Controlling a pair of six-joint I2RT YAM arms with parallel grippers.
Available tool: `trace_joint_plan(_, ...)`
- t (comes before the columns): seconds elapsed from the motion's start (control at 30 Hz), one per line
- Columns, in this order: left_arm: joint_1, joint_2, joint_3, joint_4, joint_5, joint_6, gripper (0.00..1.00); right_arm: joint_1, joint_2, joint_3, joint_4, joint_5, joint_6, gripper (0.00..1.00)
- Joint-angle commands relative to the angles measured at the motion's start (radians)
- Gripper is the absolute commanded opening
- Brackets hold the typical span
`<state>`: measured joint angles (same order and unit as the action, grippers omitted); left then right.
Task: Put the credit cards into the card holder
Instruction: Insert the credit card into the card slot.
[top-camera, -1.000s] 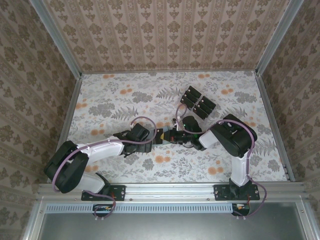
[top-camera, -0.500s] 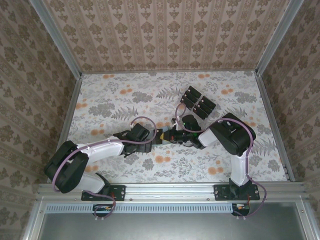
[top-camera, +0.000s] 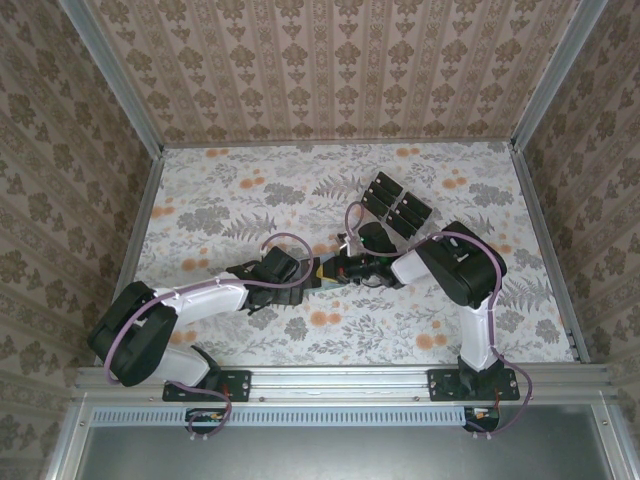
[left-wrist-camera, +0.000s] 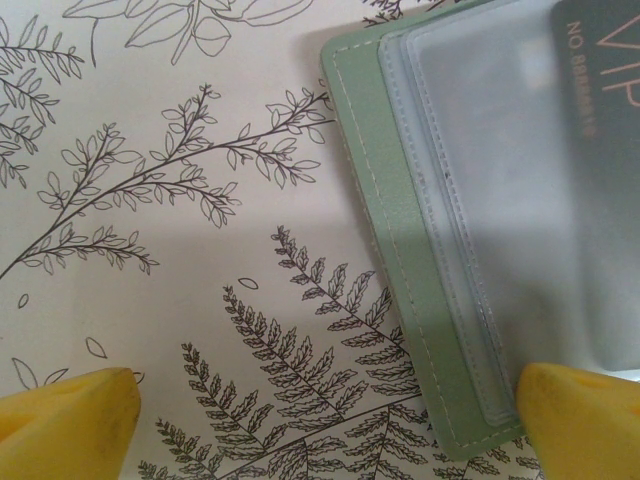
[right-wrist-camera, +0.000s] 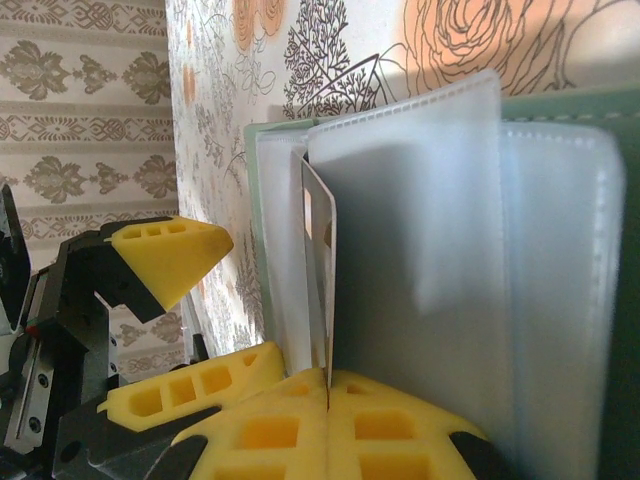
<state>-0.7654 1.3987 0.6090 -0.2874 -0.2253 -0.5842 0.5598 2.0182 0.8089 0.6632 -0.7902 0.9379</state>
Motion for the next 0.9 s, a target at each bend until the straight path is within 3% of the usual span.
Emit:
trace_joint_plan(0.0, -0.002, 0.006, -0.005, -0.035, -0.025, 0.007, 1.0, 0.006, 0.037, 0.018, -0.12, -0.006, -0.038, 0.0)
trace_joint_plan(0.3, 0.004, -0.002, 0.027, -0.05, -0.018, 0.022, 1.0, 0.026, 0.019, 0.068, -0.223, 0.019, -0.07, 0.0)
trace_joint_plan(0.63, 0.112, -0.118, 0.033, -0.067, 0.034, 0.009, 1.0, 0.026, -0.133, 0.104, -0.425, 0.124, -0.156, 0.49)
trace_joint_plan(0.87, 0.165, -0.132, 0.05, -0.104, 0.038, 0.016, 1.0, 0.041, -0.24, 0.135, -0.624, 0.287, -0.241, 0.52)
